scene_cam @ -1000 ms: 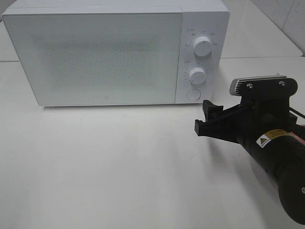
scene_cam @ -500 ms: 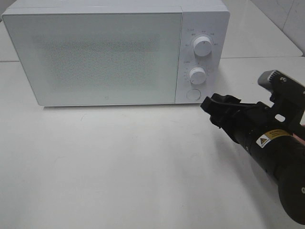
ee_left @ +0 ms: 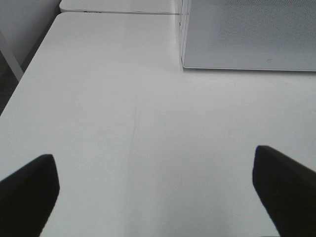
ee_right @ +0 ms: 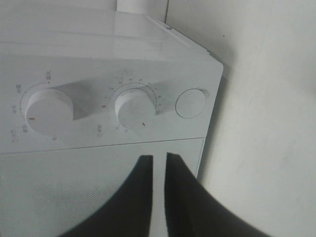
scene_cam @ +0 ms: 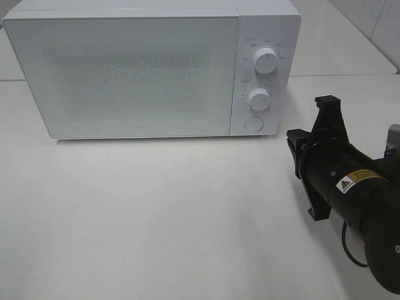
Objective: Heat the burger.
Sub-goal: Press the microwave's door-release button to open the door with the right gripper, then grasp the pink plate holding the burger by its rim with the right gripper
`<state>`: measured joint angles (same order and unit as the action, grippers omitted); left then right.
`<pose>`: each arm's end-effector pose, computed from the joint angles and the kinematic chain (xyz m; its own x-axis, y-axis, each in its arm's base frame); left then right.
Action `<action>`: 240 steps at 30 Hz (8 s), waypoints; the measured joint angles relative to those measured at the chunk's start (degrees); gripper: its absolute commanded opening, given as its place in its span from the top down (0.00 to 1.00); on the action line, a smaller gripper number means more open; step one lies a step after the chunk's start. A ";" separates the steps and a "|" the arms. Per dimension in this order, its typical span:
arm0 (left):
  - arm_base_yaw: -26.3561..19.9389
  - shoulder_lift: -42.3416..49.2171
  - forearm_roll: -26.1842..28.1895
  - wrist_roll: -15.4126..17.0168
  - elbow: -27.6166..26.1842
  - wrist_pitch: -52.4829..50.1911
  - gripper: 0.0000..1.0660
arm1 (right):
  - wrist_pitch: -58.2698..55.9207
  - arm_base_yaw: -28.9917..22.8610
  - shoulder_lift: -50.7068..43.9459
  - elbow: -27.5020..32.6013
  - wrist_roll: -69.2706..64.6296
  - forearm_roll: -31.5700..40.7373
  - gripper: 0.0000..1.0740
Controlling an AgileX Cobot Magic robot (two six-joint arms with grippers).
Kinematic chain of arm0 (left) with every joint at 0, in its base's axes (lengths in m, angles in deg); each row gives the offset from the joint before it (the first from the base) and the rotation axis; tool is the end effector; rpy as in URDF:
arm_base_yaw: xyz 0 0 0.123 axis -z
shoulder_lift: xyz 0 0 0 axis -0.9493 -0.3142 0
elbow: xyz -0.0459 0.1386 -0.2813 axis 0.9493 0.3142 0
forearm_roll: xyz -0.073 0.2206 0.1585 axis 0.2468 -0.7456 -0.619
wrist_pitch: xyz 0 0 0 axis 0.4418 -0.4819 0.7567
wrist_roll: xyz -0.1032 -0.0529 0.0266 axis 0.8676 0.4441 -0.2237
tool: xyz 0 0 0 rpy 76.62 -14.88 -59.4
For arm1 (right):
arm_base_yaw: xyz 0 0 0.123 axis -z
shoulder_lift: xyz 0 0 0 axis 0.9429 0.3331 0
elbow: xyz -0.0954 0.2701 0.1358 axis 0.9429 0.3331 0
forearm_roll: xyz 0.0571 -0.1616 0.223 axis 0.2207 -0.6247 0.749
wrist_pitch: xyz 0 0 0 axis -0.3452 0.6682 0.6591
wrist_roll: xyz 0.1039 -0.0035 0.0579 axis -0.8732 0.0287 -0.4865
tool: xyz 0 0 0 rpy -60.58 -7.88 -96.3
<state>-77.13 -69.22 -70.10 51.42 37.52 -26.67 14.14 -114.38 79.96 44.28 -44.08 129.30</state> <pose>0.0104 -0.0070 0.2826 -0.4526 -0.0276 -0.8913 -0.0280 0.9995 -0.0167 0.2407 0.1219 0.1396 -0.0368 0.9973 -0.0628 0.1827 0.0685 0.9808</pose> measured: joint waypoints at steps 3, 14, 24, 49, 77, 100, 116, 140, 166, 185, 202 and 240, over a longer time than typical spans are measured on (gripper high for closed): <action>0.00 0.00 0.00 0.00 0.00 0.00 0.06 | 0.00 0.00 0.00 0.00 -1.89 0.46 0.97; 0.00 0.00 0.00 0.00 0.00 0.00 0.06 | 0.11 0.00 0.00 0.00 -8.25 2.29 1.00; 0.00 0.00 0.00 0.00 0.00 0.00 0.06 | 0.34 0.00 1.66 -0.69 -8.25 3.50 0.99; 0.00 0.00 0.00 0.00 0.00 0.00 0.06 | -4.53 2.98 16.96 -17.59 -7.51 3.55 0.99; 0.00 0.00 0.00 0.00 0.00 0.00 0.06 | -14.27 10.26 22.29 -28.59 1.20 -0.74 1.00; 0.00 0.00 0.00 0.00 0.00 0.00 0.06 | -14.38 11.12 25.27 -32.66 2.18 0.17 1.00; 0.00 0.00 0.00 0.00 0.00 0.00 0.06 | -11.17 9.68 28.71 -37.64 5.27 7.39 1.00; 0.00 0.00 0.00 0.00 0.00 0.00 0.06 | -14.73 11.06 26.07 -34.72 4.64 1.83 1.00; 0.00 0.00 0.00 0.00 0.00 0.00 0.06 | -29.34 11.52 9.91 -22.06 26.93 -0.52 1.00; 0.00 0.00 0.00 0.00 0.00 0.00 0.06 | -61.88 11.52 -1.89 -20.57 50.99 -21.72 1.00; 0.00 0.00 0.00 0.00 0.00 0.00 0.06 | -90.81 11.52 -16.84 -20.51 70.24 -34.43 0.95; 0.00 0.00 0.00 0.00 0.00 0.00 0.06 | -111.61 31.51 -28.07 -22.35 66.00 -52.83 0.09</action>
<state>-77.13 -69.22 -70.10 51.42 37.52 -26.67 -97.47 -82.86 51.88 21.93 21.92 76.47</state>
